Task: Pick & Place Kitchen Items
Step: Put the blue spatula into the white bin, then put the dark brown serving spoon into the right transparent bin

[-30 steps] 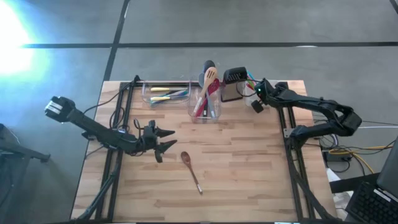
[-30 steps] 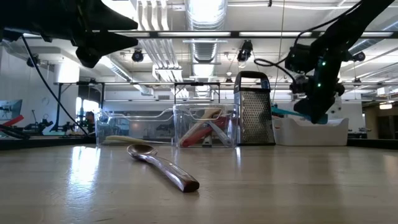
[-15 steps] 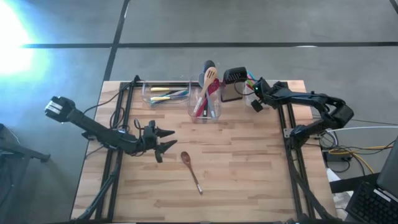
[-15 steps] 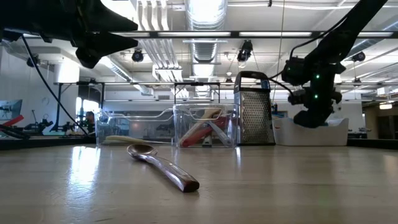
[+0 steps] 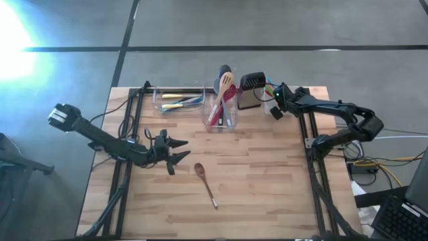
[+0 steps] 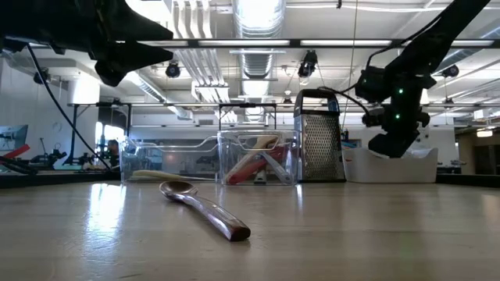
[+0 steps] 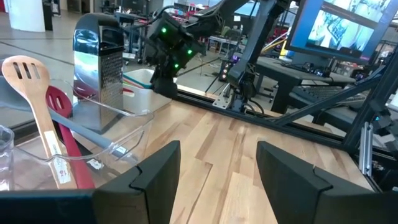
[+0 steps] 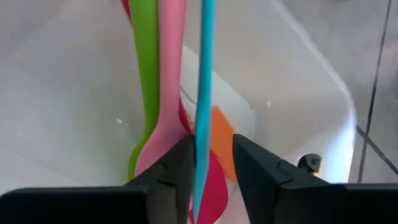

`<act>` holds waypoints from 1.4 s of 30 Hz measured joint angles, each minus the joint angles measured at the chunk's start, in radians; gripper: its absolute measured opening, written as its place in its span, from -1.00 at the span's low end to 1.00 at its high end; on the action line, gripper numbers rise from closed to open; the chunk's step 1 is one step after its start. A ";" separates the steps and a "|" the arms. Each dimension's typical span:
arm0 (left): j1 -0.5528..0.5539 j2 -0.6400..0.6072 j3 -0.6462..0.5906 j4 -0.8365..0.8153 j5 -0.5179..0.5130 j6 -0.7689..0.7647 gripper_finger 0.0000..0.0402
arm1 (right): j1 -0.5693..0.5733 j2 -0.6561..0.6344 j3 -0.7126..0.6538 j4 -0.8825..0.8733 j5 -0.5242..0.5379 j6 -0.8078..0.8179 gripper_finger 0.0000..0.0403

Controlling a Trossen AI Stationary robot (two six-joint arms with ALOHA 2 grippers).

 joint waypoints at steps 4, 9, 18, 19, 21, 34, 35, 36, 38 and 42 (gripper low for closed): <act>0.000 0.000 0.000 0.000 0.000 0.000 0.07 | 0.000 -0.061 0.000 -0.005 -0.028 -0.010 -0.31; 0.000 0.000 0.000 0.000 0.000 0.000 0.07 | 0.000 -0.165 0.000 -0.047 -0.103 -0.011 -0.07; 0.000 0.000 0.000 0.001 0.000 0.000 0.07 | 0.003 -0.392 0.000 -0.192 -0.365 -0.006 0.08; 0.000 0.000 0.000 0.001 0.000 0.000 0.07 | 0.010 -0.420 0.000 -0.201 -0.398 0.002 0.08; 0.001 0.000 0.000 0.001 0.000 0.001 0.07 | 0.032 -0.479 0.000 -0.206 -0.456 0.015 0.05; 0.006 0.000 0.012 -0.004 -0.001 0.010 0.07 | 0.366 -0.755 0.000 -0.186 -0.516 0.226 -0.16; 0.006 0.000 0.015 -0.004 -0.001 0.010 0.07 | 0.403 -0.755 0.000 -0.174 -0.519 0.245 -0.17; 0.007 0.000 0.015 -0.005 -0.001 0.011 0.07 | 0.439 -0.754 0.000 -0.162 -0.519 0.260 -0.19; 0.006 0.000 0.020 -0.021 0.005 0.031 0.07 | 0.507 -0.747 0.000 -0.140 -0.519 0.279 -0.21; 0.006 0.000 0.113 -0.243 0.064 0.162 0.07 | 0.620 -0.731 0.000 -0.092 -0.519 0.291 -0.26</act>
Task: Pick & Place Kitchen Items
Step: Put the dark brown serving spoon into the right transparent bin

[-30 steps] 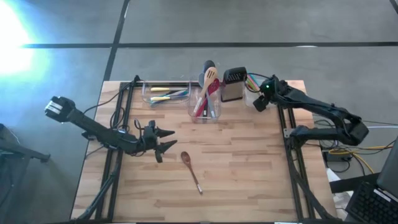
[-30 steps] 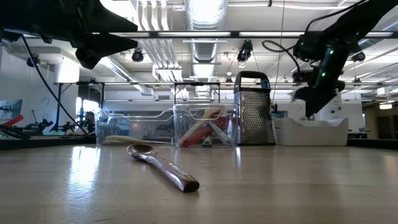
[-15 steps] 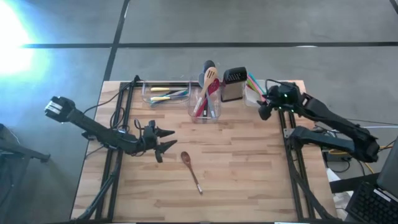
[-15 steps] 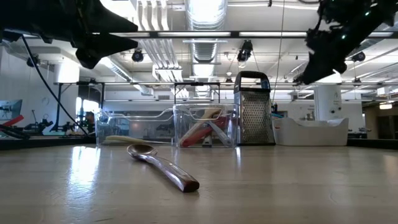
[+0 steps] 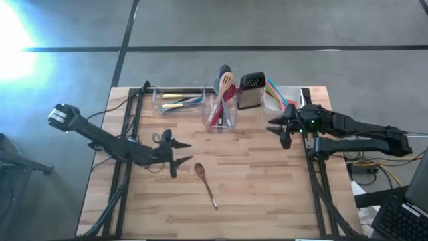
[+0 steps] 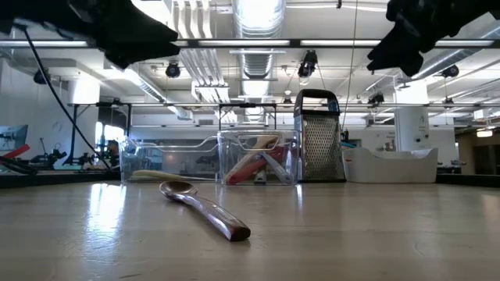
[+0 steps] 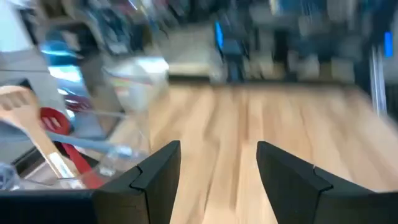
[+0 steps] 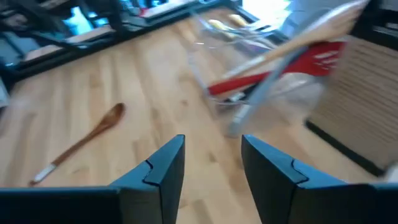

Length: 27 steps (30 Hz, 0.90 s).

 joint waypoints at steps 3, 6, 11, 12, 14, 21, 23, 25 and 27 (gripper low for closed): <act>0.002 0.021 0.172 -0.382 0.056 0.015 0.07 | 0.052 0.002 0.000 0.018 0.001 0.009 -0.29; 0.002 0.092 0.360 -0.662 0.086 0.017 0.07 | 0.074 0.007 0.000 0.044 0.003 0.010 -0.32; 0.002 0.275 0.595 -0.856 0.190 0.142 0.07 | 0.075 0.021 0.001 0.076 0.005 0.010 -0.36; 0.002 0.315 0.630 -0.888 0.206 0.166 0.07 | 0.075 0.026 0.000 0.075 0.004 0.008 -0.37; 0.004 0.398 0.695 -0.968 0.224 0.200 0.07 | 0.075 0.033 0.000 0.075 0.003 0.005 -0.38; 0.025 0.676 0.896 -1.193 0.284 0.236 0.07 | 0.075 0.060 0.000 0.070 0.003 -0.007 -0.39; 0.029 0.739 0.950 -1.235 0.331 0.253 0.07 | 0.075 0.069 0.000 0.071 0.002 -0.009 -0.38; 0.035 0.795 0.997 -1.280 0.380 0.267 0.07 | 0.075 0.080 0.000 0.070 0.002 -0.011 -0.36; 0.042 0.840 1.031 -1.324 0.409 0.281 0.07 | 0.075 0.090 0.000 0.070 0.002 -0.013 -0.35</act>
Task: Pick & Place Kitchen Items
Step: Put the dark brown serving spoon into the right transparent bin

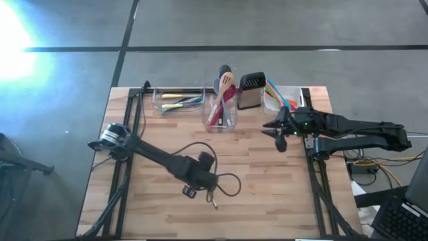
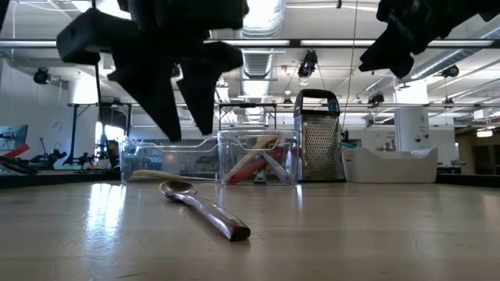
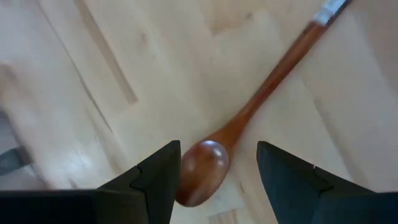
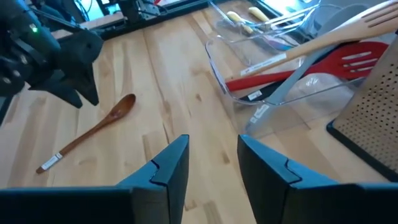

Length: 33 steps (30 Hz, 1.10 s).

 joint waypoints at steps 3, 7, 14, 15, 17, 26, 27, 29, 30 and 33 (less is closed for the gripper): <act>0.007 0.043 0.018 -0.019 0.004 0.026 0.07 | 0.000 0.016 -0.001 0.000 0.000 -0.004 -0.34; 0.012 0.078 0.018 -0.015 0.003 0.064 0.07 | 0.000 0.034 -0.002 0.000 -0.002 -0.022 -0.34; 0.014 0.122 0.017 0.006 0.044 0.089 0.07 | 0.000 0.056 -0.002 0.000 -0.002 -0.030 -0.39; 0.014 0.128 0.017 0.014 0.053 0.089 0.07 | 0.000 0.058 -0.002 0.000 -0.002 -0.030 -0.40; 0.015 0.137 0.017 0.024 0.056 0.096 0.07 | 0.000 0.062 -0.002 0.000 -0.002 -0.030 -0.41; 0.019 0.183 0.018 0.044 0.095 0.108 0.00 | 0.000 0.061 -0.002 0.004 -0.001 -0.030 -0.45; 0.019 0.185 0.018 0.044 0.096 0.111 -0.03 | 0.000 0.061 -0.002 0.002 -0.001 -0.030 -0.46; 0.021 0.191 0.018 0.047 0.099 0.122 -0.10 | 0.000 0.061 -0.002 0.003 0.000 -0.030 -0.47; 0.021 0.192 0.018 0.048 0.100 0.131 -0.15 | 0.000 0.061 -0.002 0.003 0.000 -0.030 -0.47; 0.023 0.195 0.018 0.049 0.110 0.158 -0.31 | 0.000 0.061 -0.002 0.002 0.000 -0.030 -0.48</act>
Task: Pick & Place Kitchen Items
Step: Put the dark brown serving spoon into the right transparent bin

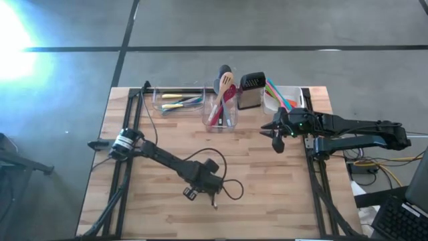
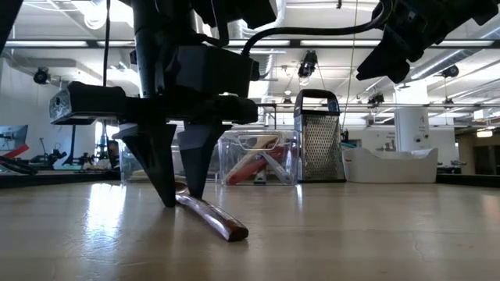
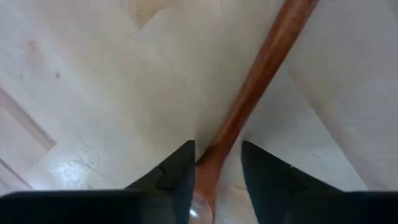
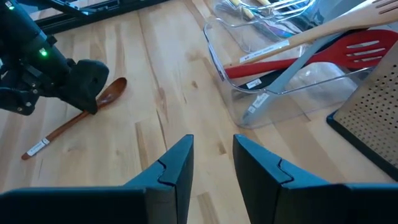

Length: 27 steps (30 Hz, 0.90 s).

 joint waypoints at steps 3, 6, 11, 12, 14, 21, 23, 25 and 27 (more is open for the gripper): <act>0.007 0.001 -0.001 0.000 0.030 0.019 -0.51 | 0.000 0.000 0.000 0.000 0.000 0.000 -0.50; 0.019 0.001 -0.002 -0.002 0.069 0.022 -0.74 | 0.000 0.000 0.000 0.000 0.000 0.000 -0.52; 0.036 0.002 -0.002 0.018 0.084 0.018 -0.84 | 0.000 0.000 0.000 0.000 0.000 0.000 -0.55; 0.037 0.002 -0.002 0.019 0.084 0.019 -0.84 | 0.000 0.000 0.000 0.000 0.000 0.000 -0.56; 0.037 0.002 -0.002 0.018 0.085 0.019 -0.84 | 0.000 0.000 0.000 0.000 0.000 0.000 -0.57; 0.040 0.006 0.048 -0.109 0.080 0.018 -0.84 | 0.000 0.000 0.000 0.000 0.000 -0.012 -0.62; 0.041 0.006 0.069 -0.155 0.068 0.018 -0.84 | 0.000 0.000 0.000 0.000 0.000 -0.014 -0.63; 0.042 0.001 0.097 -0.192 0.039 0.019 -0.84 | 0.000 0.000 0.000 -0.001 0.000 -0.014 -0.64; 0.042 -0.003 0.123 -0.255 -0.016 0.020 -0.84 | 0.000 0.000 0.000 -0.002 0.000 -0.014 -0.64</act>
